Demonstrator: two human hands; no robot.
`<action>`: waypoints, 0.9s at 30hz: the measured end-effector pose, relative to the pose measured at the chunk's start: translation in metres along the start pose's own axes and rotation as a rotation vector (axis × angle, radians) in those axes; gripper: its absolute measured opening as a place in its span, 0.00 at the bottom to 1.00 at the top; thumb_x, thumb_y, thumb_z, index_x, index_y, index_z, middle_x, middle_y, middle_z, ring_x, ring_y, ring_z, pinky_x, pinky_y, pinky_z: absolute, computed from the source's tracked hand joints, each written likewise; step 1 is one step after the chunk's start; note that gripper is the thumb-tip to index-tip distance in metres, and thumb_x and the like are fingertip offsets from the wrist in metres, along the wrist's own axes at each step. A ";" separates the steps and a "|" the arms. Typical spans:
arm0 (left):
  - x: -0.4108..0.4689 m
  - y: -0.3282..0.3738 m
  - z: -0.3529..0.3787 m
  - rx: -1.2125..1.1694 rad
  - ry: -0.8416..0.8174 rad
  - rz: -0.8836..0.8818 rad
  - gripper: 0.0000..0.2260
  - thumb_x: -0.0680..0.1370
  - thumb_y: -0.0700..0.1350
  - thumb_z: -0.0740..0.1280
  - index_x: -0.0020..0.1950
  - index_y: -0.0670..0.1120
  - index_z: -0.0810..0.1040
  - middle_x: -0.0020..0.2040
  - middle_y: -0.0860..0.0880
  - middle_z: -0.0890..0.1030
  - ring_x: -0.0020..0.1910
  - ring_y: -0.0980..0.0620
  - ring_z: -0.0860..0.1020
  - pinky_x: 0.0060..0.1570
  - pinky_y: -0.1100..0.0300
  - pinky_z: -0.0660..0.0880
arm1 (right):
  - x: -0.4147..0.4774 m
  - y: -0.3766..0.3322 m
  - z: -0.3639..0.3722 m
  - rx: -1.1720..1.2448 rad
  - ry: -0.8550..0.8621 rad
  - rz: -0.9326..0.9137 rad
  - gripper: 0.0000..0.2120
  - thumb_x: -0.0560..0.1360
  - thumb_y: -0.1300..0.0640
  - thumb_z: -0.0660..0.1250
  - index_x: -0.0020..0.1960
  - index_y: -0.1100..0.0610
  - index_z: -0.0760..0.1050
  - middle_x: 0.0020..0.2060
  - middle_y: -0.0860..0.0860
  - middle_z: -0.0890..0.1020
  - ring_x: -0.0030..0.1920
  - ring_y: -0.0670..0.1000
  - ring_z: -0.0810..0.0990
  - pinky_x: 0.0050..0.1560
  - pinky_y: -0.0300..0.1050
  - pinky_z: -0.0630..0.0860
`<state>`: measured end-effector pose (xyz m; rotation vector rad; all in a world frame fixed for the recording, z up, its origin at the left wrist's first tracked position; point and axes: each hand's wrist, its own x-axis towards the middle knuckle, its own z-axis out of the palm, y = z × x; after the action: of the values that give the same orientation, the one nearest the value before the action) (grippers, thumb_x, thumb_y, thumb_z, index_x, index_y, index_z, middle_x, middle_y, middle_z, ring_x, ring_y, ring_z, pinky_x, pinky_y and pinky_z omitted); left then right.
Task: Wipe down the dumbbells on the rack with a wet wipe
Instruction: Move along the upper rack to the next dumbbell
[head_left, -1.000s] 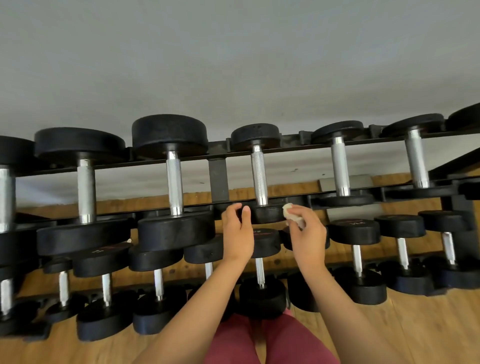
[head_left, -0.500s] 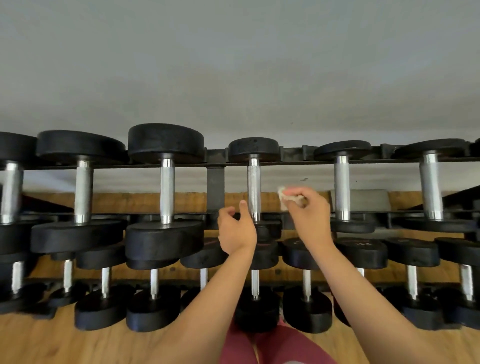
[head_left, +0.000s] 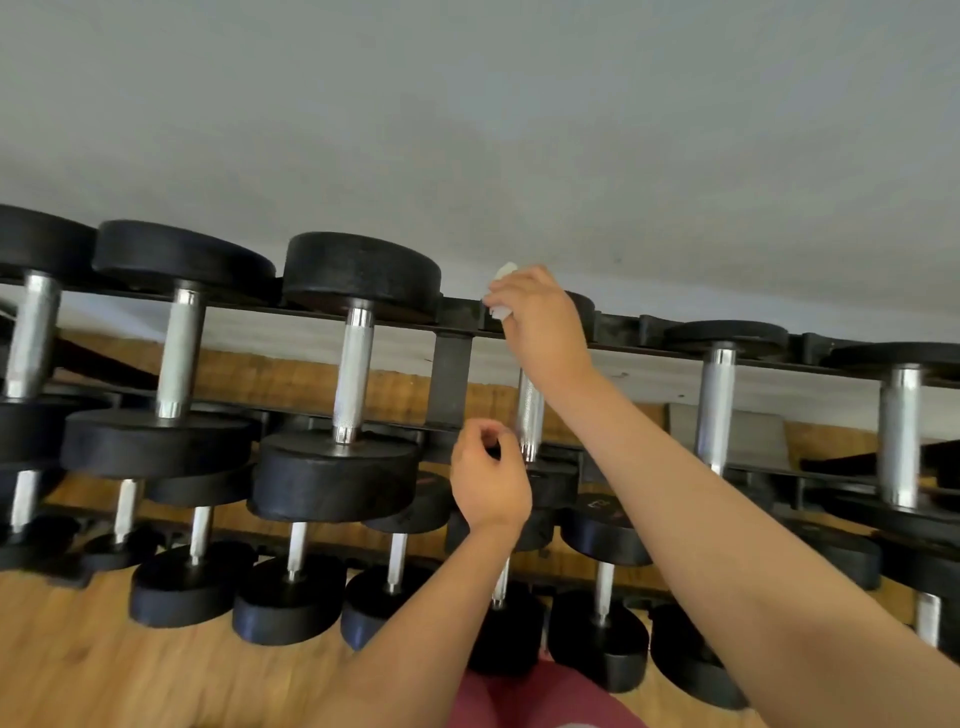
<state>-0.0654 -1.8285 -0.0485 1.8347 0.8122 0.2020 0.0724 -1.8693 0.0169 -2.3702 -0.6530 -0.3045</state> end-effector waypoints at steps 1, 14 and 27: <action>0.000 0.000 0.000 0.000 -0.004 -0.003 0.04 0.78 0.44 0.63 0.44 0.52 0.74 0.42 0.54 0.79 0.43 0.54 0.77 0.43 0.58 0.73 | 0.005 -0.002 0.005 -0.046 -0.102 -0.001 0.12 0.70 0.73 0.68 0.51 0.64 0.83 0.50 0.59 0.82 0.56 0.56 0.78 0.55 0.52 0.78; 0.000 0.001 0.000 0.001 -0.053 -0.061 0.06 0.79 0.44 0.63 0.44 0.54 0.74 0.44 0.54 0.79 0.44 0.56 0.77 0.39 0.68 0.68 | -0.036 0.033 -0.033 0.033 0.144 0.061 0.13 0.69 0.66 0.75 0.53 0.61 0.83 0.54 0.56 0.83 0.56 0.55 0.80 0.58 0.49 0.77; 0.000 0.003 -0.002 0.012 -0.075 -0.058 0.06 0.79 0.44 0.62 0.43 0.52 0.74 0.42 0.53 0.79 0.43 0.54 0.78 0.40 0.64 0.70 | -0.030 0.013 -0.022 0.124 0.134 0.120 0.09 0.72 0.69 0.71 0.51 0.62 0.82 0.57 0.55 0.82 0.61 0.51 0.77 0.65 0.38 0.68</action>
<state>-0.0651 -1.8272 -0.0449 1.8165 0.8151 0.0910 0.0531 -1.9032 0.0155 -2.2382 -0.4524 -0.3560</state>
